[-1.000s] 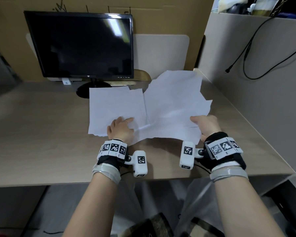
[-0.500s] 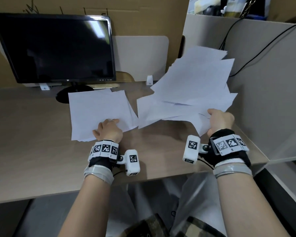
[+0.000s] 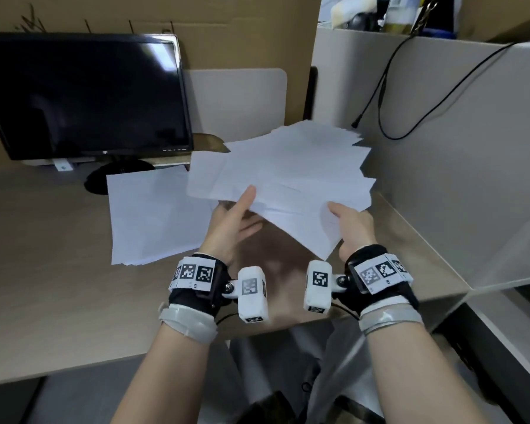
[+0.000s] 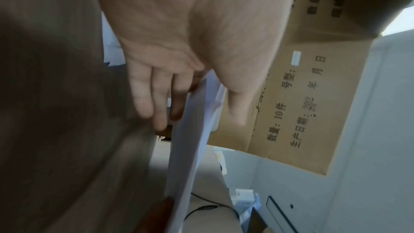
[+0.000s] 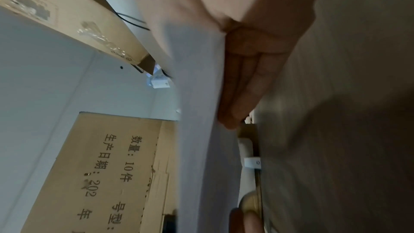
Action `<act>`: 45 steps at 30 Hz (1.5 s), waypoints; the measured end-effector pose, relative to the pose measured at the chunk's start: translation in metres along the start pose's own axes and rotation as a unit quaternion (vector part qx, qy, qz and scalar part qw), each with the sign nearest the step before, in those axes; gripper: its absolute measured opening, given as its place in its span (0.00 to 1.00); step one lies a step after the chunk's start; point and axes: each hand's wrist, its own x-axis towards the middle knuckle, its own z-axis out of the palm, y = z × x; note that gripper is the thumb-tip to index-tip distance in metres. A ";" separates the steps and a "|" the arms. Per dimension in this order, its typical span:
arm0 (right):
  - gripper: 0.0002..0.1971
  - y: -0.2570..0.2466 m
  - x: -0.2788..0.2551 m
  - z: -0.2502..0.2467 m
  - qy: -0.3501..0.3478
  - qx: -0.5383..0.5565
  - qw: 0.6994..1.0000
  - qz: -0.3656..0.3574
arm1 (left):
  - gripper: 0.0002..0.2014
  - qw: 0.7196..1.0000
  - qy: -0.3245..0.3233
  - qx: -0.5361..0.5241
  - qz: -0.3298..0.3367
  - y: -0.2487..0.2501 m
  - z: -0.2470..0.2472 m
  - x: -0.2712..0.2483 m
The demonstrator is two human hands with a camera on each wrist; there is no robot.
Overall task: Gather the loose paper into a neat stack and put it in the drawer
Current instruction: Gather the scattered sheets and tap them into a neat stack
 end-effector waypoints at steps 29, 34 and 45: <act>0.08 0.075 -0.039 0.135 -0.213 -0.165 0.957 0.108 | 0.14 0.976 0.203 -0.066 -0.032 -0.003 -0.160 -0.026; 0.12 0.075 -0.040 0.115 -0.207 -0.231 0.947 0.079 | 0.19 0.974 0.223 -0.043 -0.005 -0.011 -0.165 -0.030; 0.11 0.089 -0.057 0.113 -0.258 -0.254 0.930 0.062 | 0.12 0.982 0.181 0.022 -0.041 -0.014 -0.159 -0.039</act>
